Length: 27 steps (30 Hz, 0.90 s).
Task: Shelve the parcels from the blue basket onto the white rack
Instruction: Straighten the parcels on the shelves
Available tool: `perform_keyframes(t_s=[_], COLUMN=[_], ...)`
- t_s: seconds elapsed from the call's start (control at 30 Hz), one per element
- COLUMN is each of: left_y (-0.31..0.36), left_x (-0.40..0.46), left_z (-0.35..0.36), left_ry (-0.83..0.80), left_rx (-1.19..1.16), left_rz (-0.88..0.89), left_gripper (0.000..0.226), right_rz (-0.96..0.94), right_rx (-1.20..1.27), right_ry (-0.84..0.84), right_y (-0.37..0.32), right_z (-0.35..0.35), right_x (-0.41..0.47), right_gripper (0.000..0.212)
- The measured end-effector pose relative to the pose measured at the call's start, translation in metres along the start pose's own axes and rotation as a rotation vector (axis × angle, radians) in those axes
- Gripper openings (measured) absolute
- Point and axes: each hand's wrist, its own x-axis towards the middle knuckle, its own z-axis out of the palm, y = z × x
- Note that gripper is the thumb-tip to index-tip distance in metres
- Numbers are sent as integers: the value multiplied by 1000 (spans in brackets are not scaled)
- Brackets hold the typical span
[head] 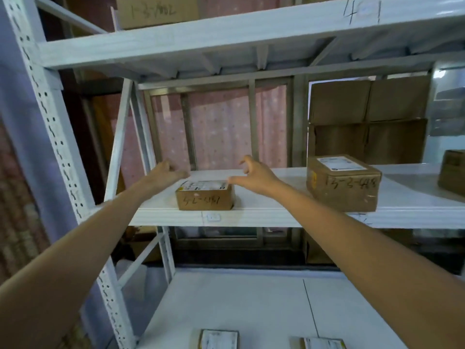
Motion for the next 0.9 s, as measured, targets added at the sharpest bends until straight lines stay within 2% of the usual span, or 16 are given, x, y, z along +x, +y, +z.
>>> perform_keyframes(t_s=[0.1,0.23,0.53,0.77,0.9], left_y=[-52,-91,-100,-103,-101], left_x=[-2,1,10,17,18], left_z=[5,18,37,46,46], left_ry=[-94,-159,-24,18,7], left_rx=[-35,-171,-79,-1,13], left_rz=[-71,-63,86,77,70], left_gripper=[61,74,38,35,40], right_rz=[45,72,98,124,125], right_rx=[106,113,27,-22,-21], right_ry=[-22,49,154,182,167], right_y=[17,29,30,28,26], right_z=[39,65,85,90,88], right_x=[-13,-19,-8,-4,-5], right_gripper=[84,82,58,54,58])
